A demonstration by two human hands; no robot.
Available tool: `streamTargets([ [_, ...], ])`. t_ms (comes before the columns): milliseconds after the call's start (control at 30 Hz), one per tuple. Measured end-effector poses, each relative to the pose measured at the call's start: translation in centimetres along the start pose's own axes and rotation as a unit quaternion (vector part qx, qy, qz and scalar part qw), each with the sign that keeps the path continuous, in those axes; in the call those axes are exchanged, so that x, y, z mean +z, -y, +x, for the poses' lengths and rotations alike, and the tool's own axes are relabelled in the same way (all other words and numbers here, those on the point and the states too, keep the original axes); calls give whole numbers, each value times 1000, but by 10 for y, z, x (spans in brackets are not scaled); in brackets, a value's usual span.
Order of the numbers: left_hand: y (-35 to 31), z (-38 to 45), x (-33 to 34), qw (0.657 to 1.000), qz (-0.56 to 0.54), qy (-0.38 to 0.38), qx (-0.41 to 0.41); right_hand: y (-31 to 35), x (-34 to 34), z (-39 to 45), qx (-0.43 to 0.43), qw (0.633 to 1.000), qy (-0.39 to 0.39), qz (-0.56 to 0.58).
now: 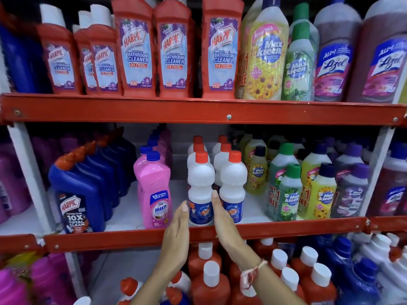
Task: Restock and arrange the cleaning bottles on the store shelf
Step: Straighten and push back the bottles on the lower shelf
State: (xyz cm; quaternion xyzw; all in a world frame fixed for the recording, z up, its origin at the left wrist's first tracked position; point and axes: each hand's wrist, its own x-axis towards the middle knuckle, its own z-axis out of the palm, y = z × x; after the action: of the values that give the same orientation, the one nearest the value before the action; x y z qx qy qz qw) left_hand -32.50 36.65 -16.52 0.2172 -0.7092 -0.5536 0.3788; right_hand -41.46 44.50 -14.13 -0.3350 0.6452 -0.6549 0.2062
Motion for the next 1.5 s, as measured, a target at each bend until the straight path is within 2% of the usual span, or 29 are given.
streamTargets([
  [267,-6,6,-9,997,17,79,-9,0,3,-4,18,999,-35,14],
  [467,0,13,-13,996,-3,88,-31,1,5,-8,24,999,-37,-14],
  [567,3,13,-14,995,-12,93,-19,1,4,-12,15,998,-22,-65],
  [633,5,12,-14,996,-16,88,-8,1,4,-12,-3,988,-62,-142],
  [700,8,10,-16,999,-29,36,3,0,6,-14,-34,965,-163,-202],
  [767,12,5,-23,997,-49,-62,26,1,15,-18,-77,953,-210,-203],
  [833,15,0,-36,986,-50,-154,44,3,28,-18,-98,963,-167,-187],
  [900,19,-2,-50,974,-39,-216,56,2,42,-15,-78,980,-76,-169],
  [1000,22,0,-71,967,-24,-250,34,1,62,-5,-12,992,25,-122],
  [1167,22,2,-92,990,-34,-136,-30,5,86,22,97,993,65,-9],
  [1300,23,7,-102,994,-73,-74,-39,4,96,23,101,994,40,-21],
  [1500,23,13,-117,997,-52,-46,-43,-3,103,19,94,995,27,-36],
])
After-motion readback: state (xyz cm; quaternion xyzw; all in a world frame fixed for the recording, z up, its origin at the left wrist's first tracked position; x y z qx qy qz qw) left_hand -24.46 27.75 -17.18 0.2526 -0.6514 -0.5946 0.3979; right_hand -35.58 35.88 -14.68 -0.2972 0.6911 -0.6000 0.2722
